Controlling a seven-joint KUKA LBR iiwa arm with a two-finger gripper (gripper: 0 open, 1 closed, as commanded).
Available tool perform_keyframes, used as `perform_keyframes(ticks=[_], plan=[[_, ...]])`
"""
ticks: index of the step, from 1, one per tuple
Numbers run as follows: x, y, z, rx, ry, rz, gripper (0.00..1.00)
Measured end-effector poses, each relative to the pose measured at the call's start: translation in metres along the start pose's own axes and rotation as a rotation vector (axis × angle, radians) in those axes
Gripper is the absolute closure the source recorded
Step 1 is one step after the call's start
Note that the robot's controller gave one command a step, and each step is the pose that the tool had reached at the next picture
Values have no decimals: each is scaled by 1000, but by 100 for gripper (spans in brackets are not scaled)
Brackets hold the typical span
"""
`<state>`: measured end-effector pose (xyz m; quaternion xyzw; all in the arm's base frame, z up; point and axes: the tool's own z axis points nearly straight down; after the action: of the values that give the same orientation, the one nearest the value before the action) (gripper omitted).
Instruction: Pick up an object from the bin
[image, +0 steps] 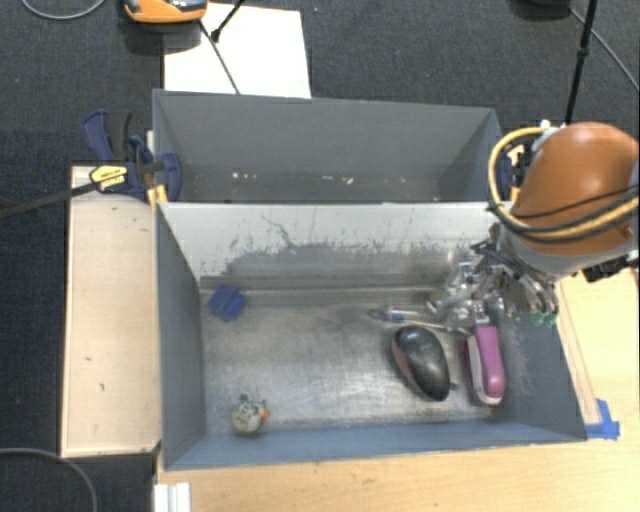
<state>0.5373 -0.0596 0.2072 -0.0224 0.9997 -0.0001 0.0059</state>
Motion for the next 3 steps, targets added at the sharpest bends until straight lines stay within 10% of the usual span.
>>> perform_keyframes(ticks=[1, 2, 3], plan=[[-11, 15, 99, -2, 3, -79, 100], [-21, 32, 45, -3, 5, -631, 100], [-20, 32, 46, -5, 8, -626, 0]])
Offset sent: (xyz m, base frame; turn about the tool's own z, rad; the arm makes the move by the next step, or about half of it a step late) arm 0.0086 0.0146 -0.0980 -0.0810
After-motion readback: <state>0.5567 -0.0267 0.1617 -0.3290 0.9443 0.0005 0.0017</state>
